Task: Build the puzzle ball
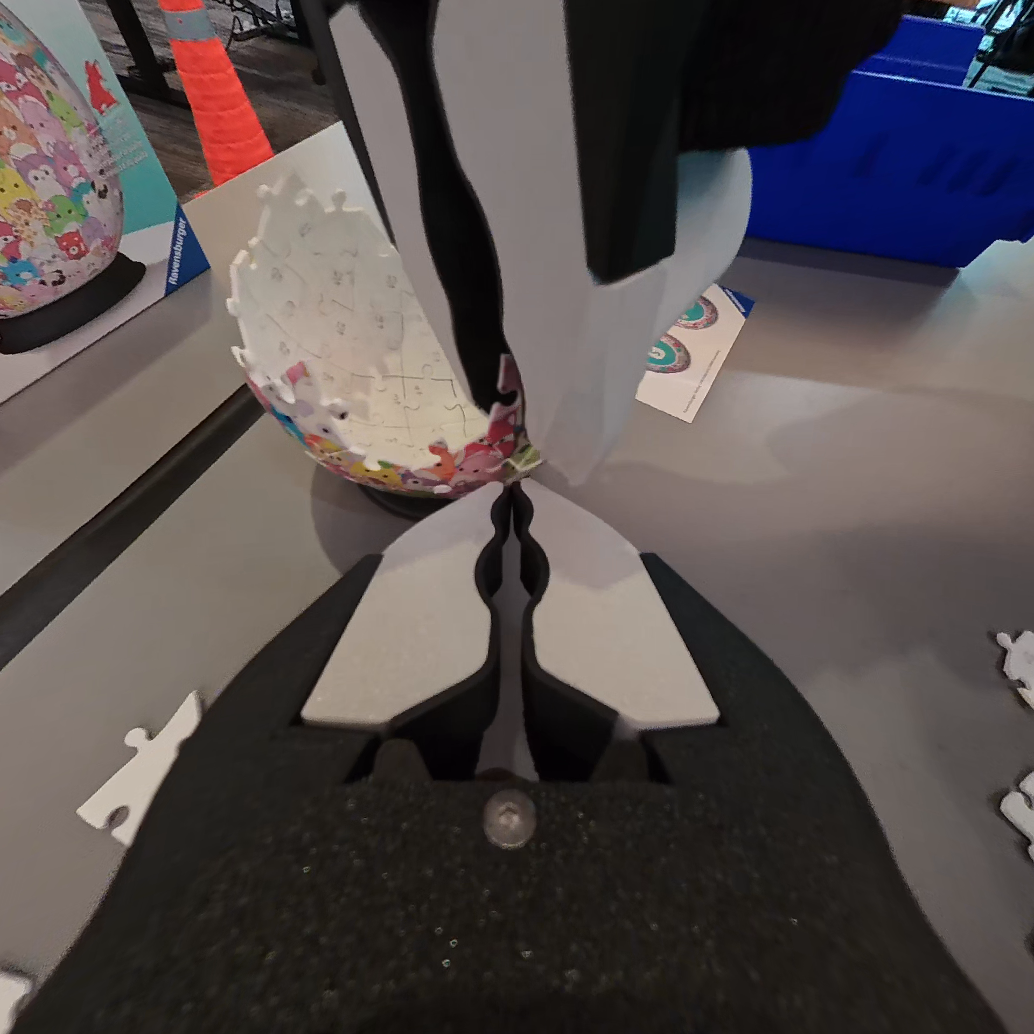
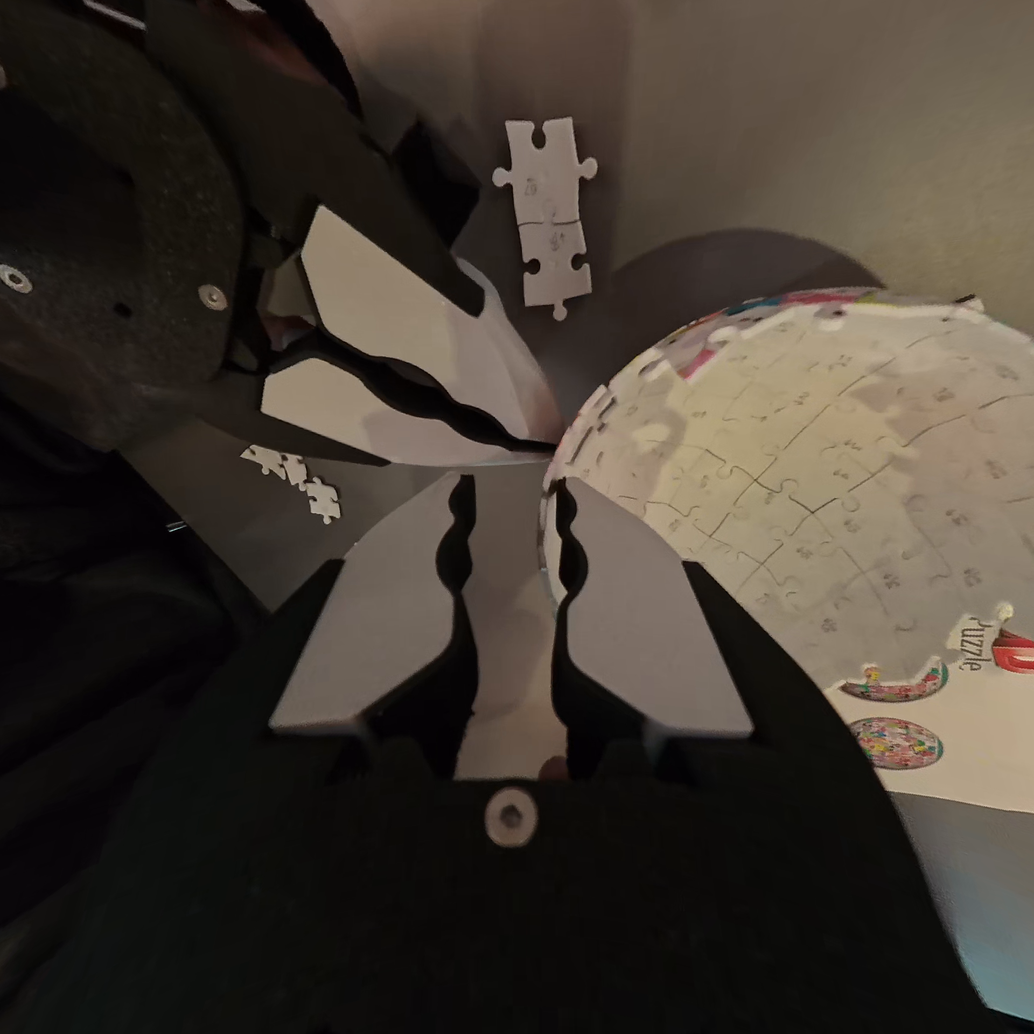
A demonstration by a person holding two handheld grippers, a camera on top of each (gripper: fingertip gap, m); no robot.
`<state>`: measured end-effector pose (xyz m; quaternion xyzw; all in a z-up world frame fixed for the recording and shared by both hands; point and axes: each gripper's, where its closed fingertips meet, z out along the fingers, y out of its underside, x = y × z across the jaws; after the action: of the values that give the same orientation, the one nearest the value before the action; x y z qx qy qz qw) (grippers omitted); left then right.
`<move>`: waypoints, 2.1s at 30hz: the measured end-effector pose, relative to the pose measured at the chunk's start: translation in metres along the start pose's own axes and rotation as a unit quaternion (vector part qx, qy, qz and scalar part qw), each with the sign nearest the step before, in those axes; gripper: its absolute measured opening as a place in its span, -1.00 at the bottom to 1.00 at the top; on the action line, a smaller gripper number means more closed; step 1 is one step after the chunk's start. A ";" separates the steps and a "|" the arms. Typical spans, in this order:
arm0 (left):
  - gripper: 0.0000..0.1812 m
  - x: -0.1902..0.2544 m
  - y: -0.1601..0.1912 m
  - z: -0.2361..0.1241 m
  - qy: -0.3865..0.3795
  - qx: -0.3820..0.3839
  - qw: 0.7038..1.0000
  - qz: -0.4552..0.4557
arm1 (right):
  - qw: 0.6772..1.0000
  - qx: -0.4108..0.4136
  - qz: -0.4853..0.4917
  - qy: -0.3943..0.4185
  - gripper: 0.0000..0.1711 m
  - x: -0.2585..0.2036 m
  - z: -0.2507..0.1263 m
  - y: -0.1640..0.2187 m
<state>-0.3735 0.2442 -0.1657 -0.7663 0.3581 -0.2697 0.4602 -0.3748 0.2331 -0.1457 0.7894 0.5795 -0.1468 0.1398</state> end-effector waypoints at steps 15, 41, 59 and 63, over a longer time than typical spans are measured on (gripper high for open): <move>-1.00 0.002 -0.001 0.001 0.013 0.000 1.000 -0.017 | 1.000 0.006 0.006 -0.019 -0.69 0.002 -0.002 -0.001; -1.00 -0.012 0.029 -0.014 -0.057 -0.042 0.979 -0.191 | 0.945 0.151 -0.216 0.196 -1.00 0.013 -0.076 -0.040; -1.00 -0.014 0.016 -0.007 -0.136 -0.016 0.980 -0.146 | 0.791 0.529 -0.213 0.224 -1.00 0.037 -0.114 0.045; -1.00 -0.021 0.017 -0.006 -0.180 -0.027 0.977 -0.113 | 0.840 0.365 -0.369 0.156 -1.00 0.039 -0.090 0.023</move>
<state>-0.3956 0.2520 -0.1794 -0.8500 0.1875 -0.1683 0.4626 -0.3352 0.2959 -0.0770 0.5231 0.7467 -0.2632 -0.3156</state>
